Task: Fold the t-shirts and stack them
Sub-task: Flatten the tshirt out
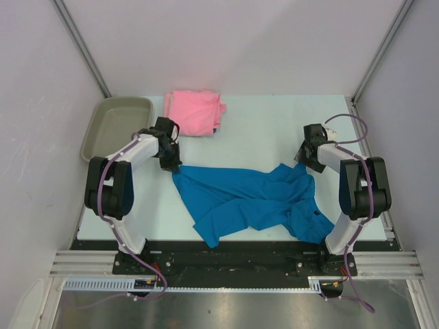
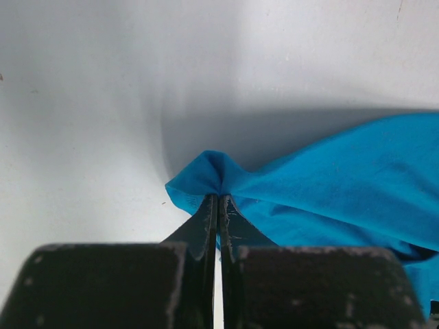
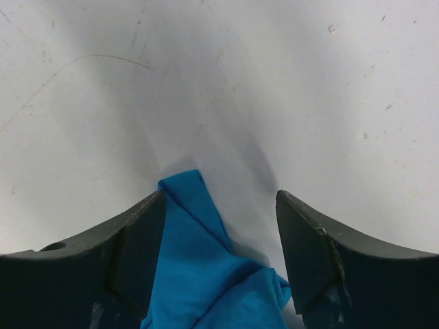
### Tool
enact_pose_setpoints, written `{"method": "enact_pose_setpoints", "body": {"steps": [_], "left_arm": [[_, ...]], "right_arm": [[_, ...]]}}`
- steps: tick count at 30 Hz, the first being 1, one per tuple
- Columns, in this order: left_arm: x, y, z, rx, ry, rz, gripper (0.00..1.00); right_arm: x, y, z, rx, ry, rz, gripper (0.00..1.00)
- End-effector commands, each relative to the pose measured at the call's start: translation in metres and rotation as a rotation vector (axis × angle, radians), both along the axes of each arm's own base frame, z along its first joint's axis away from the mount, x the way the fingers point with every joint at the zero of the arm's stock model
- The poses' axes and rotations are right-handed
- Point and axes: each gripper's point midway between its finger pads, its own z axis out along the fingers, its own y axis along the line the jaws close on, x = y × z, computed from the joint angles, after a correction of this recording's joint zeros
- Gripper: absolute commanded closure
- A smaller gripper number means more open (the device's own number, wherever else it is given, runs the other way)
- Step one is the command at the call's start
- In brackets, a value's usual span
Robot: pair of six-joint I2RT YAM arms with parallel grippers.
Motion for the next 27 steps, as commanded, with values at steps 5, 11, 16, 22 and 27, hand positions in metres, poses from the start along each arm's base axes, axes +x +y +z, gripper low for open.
{"method": "enact_pose_setpoints", "body": {"steps": [5,11,16,22,27], "left_arm": [[0.003,0.0,0.012,-0.011,-0.046,-0.032,1.0],[0.003,0.0,0.011,-0.01,-0.041,-0.032,1.0],[0.004,0.001,0.014,-0.006,-0.054,-0.03,1.0],[0.016,0.005,0.04,0.008,-0.15,-0.009,1.0],[0.031,-0.002,0.079,-0.059,-0.265,-0.001,1.0]], "right_arm": [[0.013,0.015,-0.007,0.03,-0.008,0.034,0.46],[0.011,0.021,-0.011,0.022,0.008,0.047,0.65],[0.015,0.017,0.003,0.001,-0.025,0.034,1.0],[0.034,0.018,0.056,-0.008,-0.139,0.047,1.0],[0.048,0.024,0.138,0.009,-0.326,0.077,1.0]]}}
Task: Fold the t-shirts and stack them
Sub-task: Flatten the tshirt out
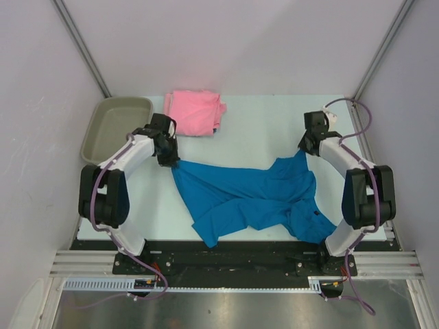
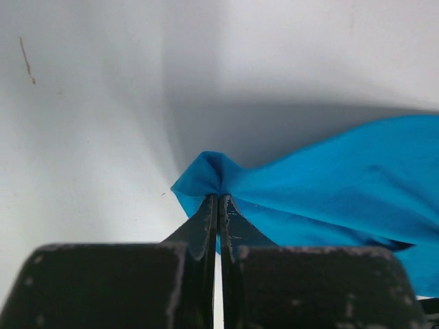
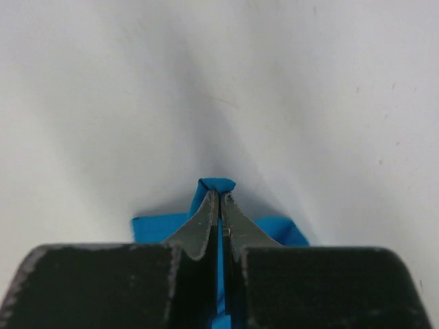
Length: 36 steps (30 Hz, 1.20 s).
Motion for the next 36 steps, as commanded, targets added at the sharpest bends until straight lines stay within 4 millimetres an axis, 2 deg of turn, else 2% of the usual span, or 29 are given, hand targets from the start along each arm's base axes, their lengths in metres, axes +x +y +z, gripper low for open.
{"method": "enact_pose_setpoints", "body": {"steps": [1,3,4,6,7,8,10,11,12,13,14,16,17,18,19,20,21,22,23,24,25,26,27,28,29,30,33,36], "left_arm": [[0.033,-0.004,0.073,-0.069,-0.24,-0.006,0.99],[0.038,-0.005,0.094,-0.085,-0.289,-0.01,1.0],[0.047,-0.004,0.116,-0.094,-0.342,-0.012,1.0],[0.049,-0.005,0.139,-0.12,-0.38,-0.018,0.99],[0.054,-0.004,0.161,-0.151,-0.427,-0.014,1.0],[0.053,-0.005,0.18,-0.176,-0.473,-0.017,1.0],[0.051,-0.003,0.22,-0.244,-0.564,-0.018,0.99],[0.043,-0.002,0.247,-0.267,-0.632,-0.024,0.99],[0.038,-0.002,0.263,-0.289,-0.668,-0.034,0.95],[0.033,0.0,0.29,-0.308,-0.728,-0.04,0.93],[0.024,0.001,0.308,-0.317,-0.765,-0.047,0.91],[-0.003,0.006,0.362,-0.331,-0.899,-0.063,0.92],[-0.014,0.006,0.38,-0.341,-0.946,-0.074,0.94],[-0.038,0.009,0.416,-0.343,-1.047,-0.083,0.99],[-0.051,0.009,0.432,-0.347,-1.091,-0.092,1.0],[-0.066,0.007,0.447,-0.354,-1.132,-0.113,1.0],[-0.086,0.006,0.474,-0.357,-1.206,-0.138,0.98],[-0.106,0.005,0.49,-0.362,-1.255,-0.156,0.96],[-0.12,0.004,0.5,-0.365,-1.283,-0.172,0.95],[-0.139,0.0,0.515,-0.378,-1.333,-0.21,0.96],[-0.167,0.0,0.527,-0.386,-1.403,-0.221,0.98],[-0.179,0.0,0.535,-0.388,-1.448,-0.23,0.99],[-0.192,-0.003,0.539,-0.394,-1.472,-0.263,1.0],[-0.203,-0.002,0.543,-0.391,-1.502,-0.267,1.0],[-0.227,-0.002,0.555,-0.39,-1.577,-0.279,1.0],[-0.238,-0.002,0.56,-0.396,-1.612,-0.286,1.0],[-0.27,-0.004,0.578,-0.422,-1.683,-0.315,1.0],[-0.291,-0.008,0.586,-0.46,-1.724,-0.347,1.0]], "right_arm": [[0.026,0.005,0.109,-0.001,-0.261,0.033,1.0],[0.027,0.01,0.147,0.011,-0.337,0.058,1.0],[0.024,0.009,0.157,0.012,-0.35,0.059,1.0],[0.016,0.013,0.193,0.041,-0.441,0.078,1.0],[0.014,0.018,0.211,0.058,-0.492,0.097,1.0],[0.004,0.024,0.24,0.084,-0.567,0.129,1.0],[-0.007,0.035,0.277,0.111,-0.667,0.174,1.0],[-0.015,0.041,0.296,0.121,-0.707,0.215,1.0],[-0.027,0.046,0.319,0.132,-0.755,0.239,1.0],[-0.039,0.046,0.347,0.135,-0.8,0.253,1.0],[-0.049,0.053,0.362,0.135,-0.825,0.306,1.0],[-0.083,0.059,0.411,0.144,-0.921,0.363,1.0],[-0.096,0.062,0.428,0.148,-0.96,0.394,1.0],[-0.118,0.061,0.449,0.138,-1.02,0.426,1.0],[-0.132,0.064,0.462,0.151,-1.052,0.449,1.0],[-0.155,0.063,0.49,0.164,-1.126,0.473,1.0],[-0.169,0.061,0.504,0.164,-1.164,0.482,1.0],[-0.188,0.062,0.517,0.174,-1.191,0.514,1.0],[-0.215,0.062,0.543,0.184,-1.26,0.555,1.0],[-0.23,0.062,0.556,0.182,-1.296,0.583,1.0],[-0.251,0.06,0.567,0.187,-1.339,0.603,1.0],[-0.267,0.062,0.576,0.191,-1.374,0.641,1.0],[-0.291,0.058,0.593,0.182,-1.44,0.657,1.0],[-0.304,0.056,0.598,0.172,-1.463,0.667,1.0],[-0.316,0.054,0.605,0.154,-1.486,0.676,1.0],[-0.335,0.051,0.618,0.136,-1.534,0.678,1.0],[-0.356,0.052,0.622,0.154,-1.563,0.697,1.0],[-0.367,0.052,0.626,0.146,-1.591,0.685,1.0]]}}
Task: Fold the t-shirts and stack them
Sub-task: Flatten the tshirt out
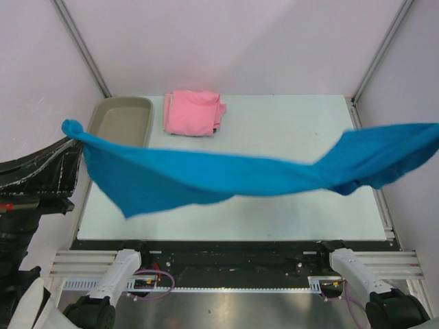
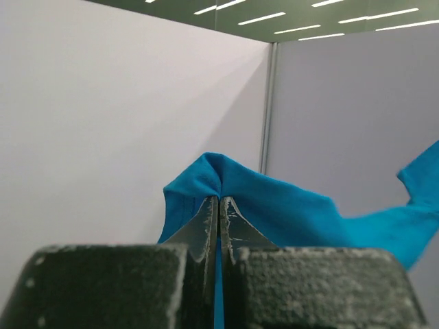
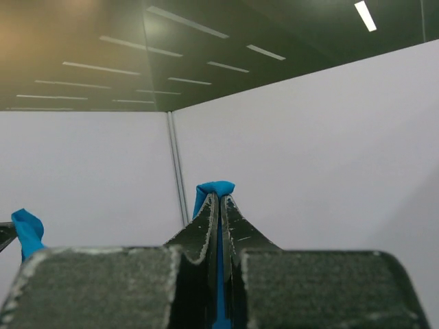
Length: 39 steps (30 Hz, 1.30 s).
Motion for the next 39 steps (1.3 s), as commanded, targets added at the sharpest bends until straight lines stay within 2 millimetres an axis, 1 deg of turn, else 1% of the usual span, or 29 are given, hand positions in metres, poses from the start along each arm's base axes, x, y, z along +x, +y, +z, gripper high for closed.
{"method": "enact_pose_setpoints", "body": {"steps": [1,3,4,5,6,7,8,9,10,11,12,14,15,17,18,20,24,25,27,28,29,30,31,32,34,35,36,38,39], "left_arm": [[0.002,-0.01,0.002,-0.004,-0.003,-0.078,1.0],[0.003,-0.009,0.002,-0.03,-0.011,-0.076,0.99],[0.015,-0.008,-0.005,-0.039,0.022,-0.073,1.0],[0.02,-0.01,-0.009,-0.035,0.034,-0.086,1.0],[0.039,-0.012,-0.023,-0.034,0.088,-0.087,1.0],[0.048,-0.012,-0.029,-0.039,0.101,-0.092,1.0],[0.057,-0.013,-0.039,-0.038,0.121,-0.097,1.0],[0.086,-0.014,-0.068,-0.047,0.205,-0.095,1.0],[0.093,-0.015,-0.076,-0.053,0.209,-0.099,1.0],[0.105,-0.015,-0.092,-0.055,0.246,-0.099,1.0],[0.133,-0.013,-0.126,-0.069,0.339,-0.077,1.0],[0.153,-0.013,-0.156,-0.077,0.398,-0.073,1.0],[0.176,-0.01,-0.194,-0.096,0.49,-0.046,1.0],[0.198,-0.006,-0.223,-0.115,0.539,-0.016,1.0],[0.221,0.002,-0.267,-0.127,0.636,0.045,1.0],[0.241,0.01,-0.309,-0.138,0.729,0.107,1.0],[0.271,0.026,-0.36,-0.171,0.837,0.221,1.0],[0.282,0.029,-0.379,-0.168,0.89,0.245,1.0],[0.296,0.035,-0.392,-0.175,0.913,0.285,1.0],[0.303,0.036,-0.397,-0.174,0.924,0.301,1.0],[0.314,0.038,-0.408,-0.172,0.949,0.313,1.0],[0.321,0.039,-0.415,-0.165,0.968,0.325,1.0],[0.329,0.04,-0.411,-0.164,0.964,0.328,1.0],[0.34,0.039,-0.426,-0.155,1.001,0.331,1.0],[0.353,0.039,-0.423,-0.156,0.998,0.332,1.0],[0.358,0.039,-0.428,-0.153,1.012,0.336,1.0],[0.367,0.039,-0.438,-0.15,1.032,0.341,1.0],[0.382,0.04,-0.433,-0.165,1.028,0.342,0.99],[0.389,0.039,-0.442,-0.165,1.049,0.339,1.0]], "right_arm": [[0.02,0.018,-0.015,-0.043,0.08,0.045,1.0],[0.03,0.02,-0.021,-0.038,0.115,0.055,1.0],[0.039,0.021,-0.026,-0.038,0.136,0.046,1.0],[0.06,0.02,-0.038,-0.029,0.193,0.03,1.0],[0.069,0.019,-0.044,-0.033,0.215,0.02,1.0],[0.078,0.017,-0.05,-0.026,0.232,0.003,1.0],[0.1,0.017,-0.068,-0.026,0.291,-0.008,1.0],[0.11,0.016,-0.076,-0.026,0.305,-0.018,1.0],[0.122,0.012,-0.085,-0.013,0.334,-0.047,1.0],[0.147,0.011,-0.109,-0.015,0.408,-0.064,1.0],[0.159,0.009,-0.12,-0.017,0.436,-0.082,1.0],[0.188,0.002,-0.147,-0.004,0.512,-0.138,1.0],[0.21,0.001,-0.173,-0.005,0.572,-0.155,1.0],[0.239,-0.008,-0.205,0.01,0.645,-0.219,1.0],[0.268,-0.02,-0.243,0.024,0.742,-0.296,1.0],[0.3,-0.023,-0.28,0.015,0.825,-0.332,1.0],[0.349,-0.041,-0.332,0.023,0.919,-0.452,1.0],[0.37,-0.043,-0.35,0.03,0.951,-0.466,1.0],[0.391,-0.051,-0.374,0.031,0.991,-0.49,1.0],[0.403,-0.054,-0.377,0.035,0.98,-0.499,1.0],[0.418,-0.058,-0.399,0.033,1.022,-0.512,1.0],[0.426,-0.06,-0.407,0.044,1.033,-0.514,1.0],[0.436,-0.059,-0.407,0.054,1.01,-0.506,1.0],[0.448,-0.06,-0.425,0.054,1.039,-0.502,1.0],[0.463,-0.059,-0.425,0.063,1.006,-0.498,1.0],[0.472,-0.058,-0.438,0.053,1.026,-0.494,1.0],[0.478,-0.059,-0.44,0.055,1.028,-0.497,1.0],[0.489,-0.06,-0.434,0.059,1.008,-0.501,1.0],[0.496,-0.06,-0.444,0.05,1.024,-0.503,1.0]]}}
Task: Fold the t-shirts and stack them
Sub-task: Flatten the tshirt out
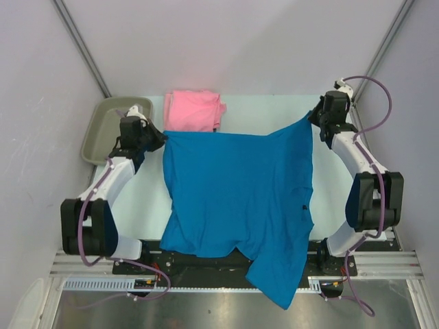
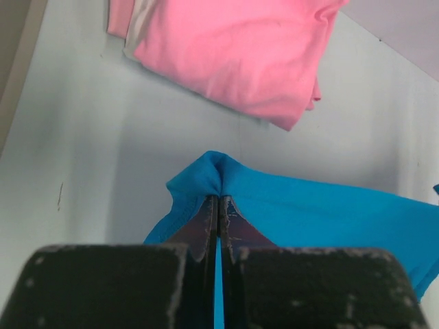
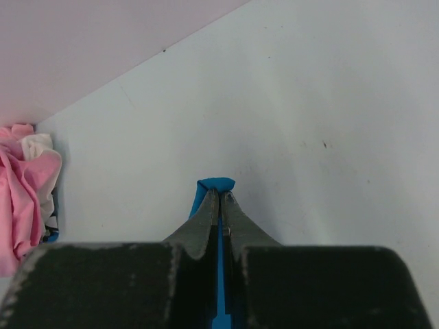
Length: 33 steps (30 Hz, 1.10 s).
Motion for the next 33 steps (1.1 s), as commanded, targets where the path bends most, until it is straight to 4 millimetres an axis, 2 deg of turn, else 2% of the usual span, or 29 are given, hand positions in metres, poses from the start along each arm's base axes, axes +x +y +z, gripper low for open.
{"method": "enact_pose_setpoints", "body": {"steps": [1,2,3,4,5,6,7,8,9,10,11,12,13,15,16,17,19,21,22,23,24,25,26,27,28,29,31,32,33], "left_arm": [[0.046,0.007,0.039,-0.013,-0.129,0.046,1.0],[0.053,0.01,0.049,-0.008,-0.151,0.056,1.0],[0.057,0.011,0.051,-0.005,-0.156,0.062,1.0],[0.062,0.013,0.048,0.002,-0.146,0.067,1.0],[0.069,0.015,0.057,0.005,-0.157,0.07,1.0],[0.074,0.017,0.059,0.01,-0.161,0.076,1.0],[0.082,0.018,0.062,0.015,-0.168,0.075,1.0],[0.085,0.02,0.065,0.02,-0.175,0.078,1.0],[0.089,0.022,0.065,0.021,-0.175,0.082,1.0],[0.094,0.024,0.065,0.023,-0.176,0.086,1.0],[0.097,0.023,0.065,0.022,-0.177,0.08,1.0],[0.097,0.023,0.059,0.022,-0.149,0.078,0.99],[0.101,0.022,0.062,0.022,-0.155,0.075,1.0],[0.107,0.022,0.054,0.023,-0.139,0.073,1.0],[0.109,0.021,0.055,0.022,-0.14,0.07,1.0],[0.112,0.021,0.049,0.024,-0.128,0.069,1.0],[0.117,0.036,0.047,0.028,-0.122,0.101,1.0],[0.122,0.039,0.038,0.034,-0.107,0.11,1.0],[0.125,0.041,0.04,0.037,-0.103,0.118,1.0],[0.127,0.044,0.039,0.041,-0.103,0.128,1.0],[0.132,0.049,0.033,0.047,-0.091,0.145,1.0],[0.136,0.056,0.038,0.054,-0.091,0.177,1.0],[0.14,0.06,0.038,0.047,-0.09,0.196,0.98],[0.144,0.065,0.041,0.042,-0.095,0.212,0.85],[0.144,0.071,0.043,0.037,-0.094,0.24,0.5],[0.143,0.073,0.047,0.017,-0.097,0.256,0.01],[0.131,0.073,0.069,0.011,-0.144,0.26,0.0],[0.125,0.071,0.076,0.004,-0.166,0.261,0.0],[0.114,0.069,0.072,-0.006,-0.17,0.262,0.0]], "right_arm": [[0.043,-0.012,0.054,-0.016,-0.201,-0.046,1.0],[0.051,-0.012,0.063,-0.02,-0.22,-0.046,1.0],[0.058,-0.012,0.054,-0.035,-0.199,-0.044,1.0],[0.063,-0.014,0.054,-0.042,-0.196,-0.047,1.0],[0.07,-0.013,0.067,-0.047,-0.223,-0.039,1.0],[0.075,-0.013,0.071,-0.051,-0.227,-0.038,1.0],[0.082,-0.012,0.055,-0.059,-0.184,-0.029,1.0],[0.089,-0.012,0.07,-0.061,-0.21,-0.026,1.0],[0.094,-0.011,0.071,-0.063,-0.215,-0.019,1.0],[0.099,-0.009,0.06,-0.064,-0.187,-0.005,1.0],[0.103,-0.007,0.057,-0.06,-0.175,0.005,1.0],[0.107,-0.006,0.064,-0.06,-0.181,0.011,1.0],[0.113,-0.004,0.054,-0.058,-0.163,0.024,1.0],[0.12,0.001,0.056,-0.048,-0.167,0.043,1.0],[0.125,0.002,0.046,-0.053,-0.15,0.049,1.0],[0.126,0.004,0.044,-0.057,-0.146,0.054,1.0],[0.131,0.009,0.043,-0.058,-0.148,0.066,1.0],[0.138,0.013,0.03,-0.055,-0.125,0.074,1.0],[0.143,0.016,0.036,-0.055,-0.142,0.082,1.0],[0.149,0.019,0.023,-0.055,-0.121,0.08,0.98],[0.153,0.019,0.02,-0.055,-0.119,0.066,0.85],[0.159,0.014,0.024,-0.06,-0.137,0.028,0.77],[0.164,0.015,0.014,-0.046,-0.133,0.016,0.59],[0.17,0.015,0.018,-0.036,-0.164,0.007,0.33],[0.172,0.013,0.018,-0.031,-0.172,-0.006,0.01],[0.172,0.011,0.02,-0.027,-0.175,-0.012,0.0],[0.164,0.015,0.038,-0.023,-0.198,0.002,0.0],[0.154,0.016,0.03,-0.028,-0.176,0.006,0.0],[0.138,0.02,0.063,-0.043,-0.228,0.01,0.0]]}}
